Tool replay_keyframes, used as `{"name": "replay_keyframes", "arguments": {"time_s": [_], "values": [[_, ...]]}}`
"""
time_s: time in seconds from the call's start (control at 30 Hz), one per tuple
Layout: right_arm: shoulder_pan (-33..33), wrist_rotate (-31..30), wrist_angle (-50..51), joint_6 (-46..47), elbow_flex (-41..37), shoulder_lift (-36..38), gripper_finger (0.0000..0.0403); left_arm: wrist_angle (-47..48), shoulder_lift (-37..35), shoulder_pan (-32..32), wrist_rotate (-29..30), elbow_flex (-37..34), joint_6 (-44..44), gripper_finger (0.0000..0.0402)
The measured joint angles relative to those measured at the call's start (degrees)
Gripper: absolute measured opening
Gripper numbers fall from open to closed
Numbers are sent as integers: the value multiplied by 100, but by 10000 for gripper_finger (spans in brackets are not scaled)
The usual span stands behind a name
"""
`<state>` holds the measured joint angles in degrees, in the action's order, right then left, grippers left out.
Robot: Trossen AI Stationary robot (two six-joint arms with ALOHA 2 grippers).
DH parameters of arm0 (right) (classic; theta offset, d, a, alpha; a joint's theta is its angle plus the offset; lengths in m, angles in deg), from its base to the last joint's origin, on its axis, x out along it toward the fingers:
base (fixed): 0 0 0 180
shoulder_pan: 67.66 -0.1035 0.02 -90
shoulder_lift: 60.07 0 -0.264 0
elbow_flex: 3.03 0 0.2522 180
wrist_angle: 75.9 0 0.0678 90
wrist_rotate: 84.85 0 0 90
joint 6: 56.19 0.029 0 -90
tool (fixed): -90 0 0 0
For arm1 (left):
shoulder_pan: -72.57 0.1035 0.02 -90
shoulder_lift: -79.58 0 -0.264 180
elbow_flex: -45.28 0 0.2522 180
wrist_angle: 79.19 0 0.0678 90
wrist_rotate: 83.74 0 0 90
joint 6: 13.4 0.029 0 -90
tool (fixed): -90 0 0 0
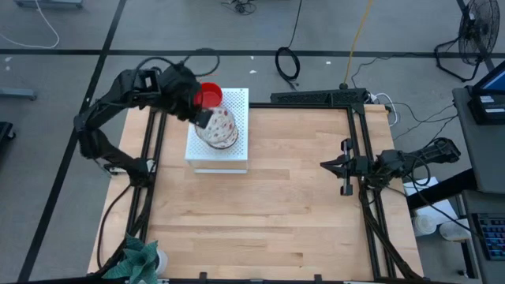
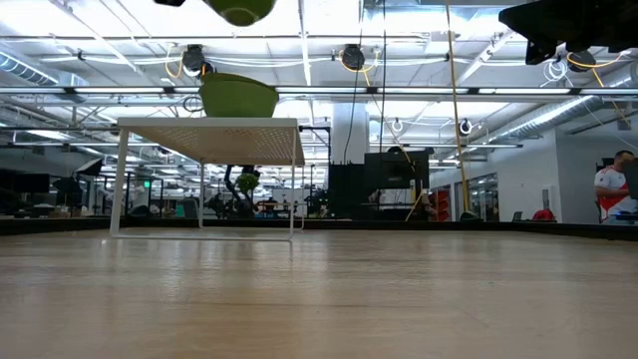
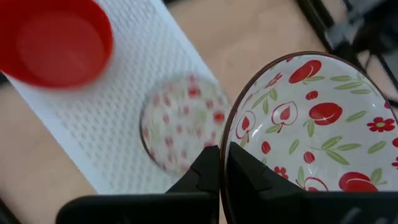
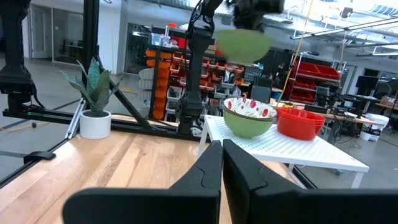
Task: Pick & Place Mini bowls
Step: Stack the white patterned bowl on top of the white patterned bowls on the shelf
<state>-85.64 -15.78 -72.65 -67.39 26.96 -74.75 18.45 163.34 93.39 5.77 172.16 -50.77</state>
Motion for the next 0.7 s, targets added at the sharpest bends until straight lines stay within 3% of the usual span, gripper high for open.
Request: {"name": "replay_keyframes", "arguments": {"time_s": [0.17, 0.7], "values": [[0, 2, 1, 32, 0, -6, 0, 33, 362, 47, 452, 377, 88, 10], [0, 4, 3, 48, 0, -11, 0, 601, 1321, 317, 308, 365, 631, 11]]}}
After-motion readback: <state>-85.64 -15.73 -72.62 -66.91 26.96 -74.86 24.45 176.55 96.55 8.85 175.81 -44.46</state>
